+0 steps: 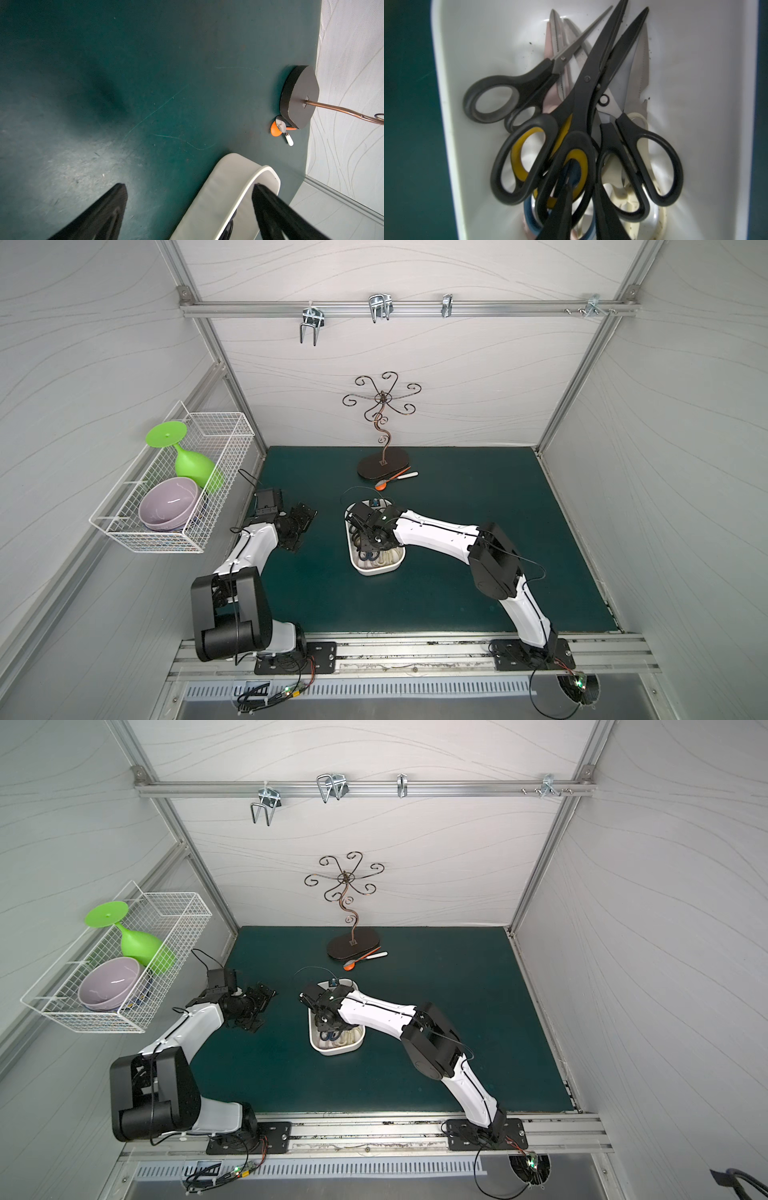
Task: Take the scissors out of the storage box
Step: Pick up the scissors from the storage box.
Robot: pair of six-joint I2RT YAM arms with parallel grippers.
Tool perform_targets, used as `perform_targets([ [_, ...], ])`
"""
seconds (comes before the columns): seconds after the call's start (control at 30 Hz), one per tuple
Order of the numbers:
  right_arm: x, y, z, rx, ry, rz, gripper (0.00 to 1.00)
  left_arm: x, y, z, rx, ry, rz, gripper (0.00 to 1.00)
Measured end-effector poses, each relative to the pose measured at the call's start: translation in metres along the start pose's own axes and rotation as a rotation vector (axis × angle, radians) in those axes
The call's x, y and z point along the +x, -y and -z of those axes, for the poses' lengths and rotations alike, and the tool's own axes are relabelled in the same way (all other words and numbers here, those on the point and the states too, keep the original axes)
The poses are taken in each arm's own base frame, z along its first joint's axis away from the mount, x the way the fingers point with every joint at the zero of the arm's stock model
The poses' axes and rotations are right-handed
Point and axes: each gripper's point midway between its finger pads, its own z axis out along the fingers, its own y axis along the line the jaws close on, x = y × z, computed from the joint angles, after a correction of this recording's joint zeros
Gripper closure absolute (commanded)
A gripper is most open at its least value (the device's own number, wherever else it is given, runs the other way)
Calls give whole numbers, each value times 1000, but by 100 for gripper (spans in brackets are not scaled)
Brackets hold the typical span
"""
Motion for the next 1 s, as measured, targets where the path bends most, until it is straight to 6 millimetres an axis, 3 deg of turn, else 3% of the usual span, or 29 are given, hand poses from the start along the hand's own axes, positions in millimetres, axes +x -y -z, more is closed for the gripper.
perform_targets([
  [0.57,-1,10,0,0,0,-13,100,1,-2,-1,-2,-4,7,2],
  [0.77,-2,14,8,2,10,37,100,2,-2,-1,-1,-7,9,2],
  [1.0,-2,23,30,-5,30,87,100,2,-3,-1,-1,-7,10,2],
])
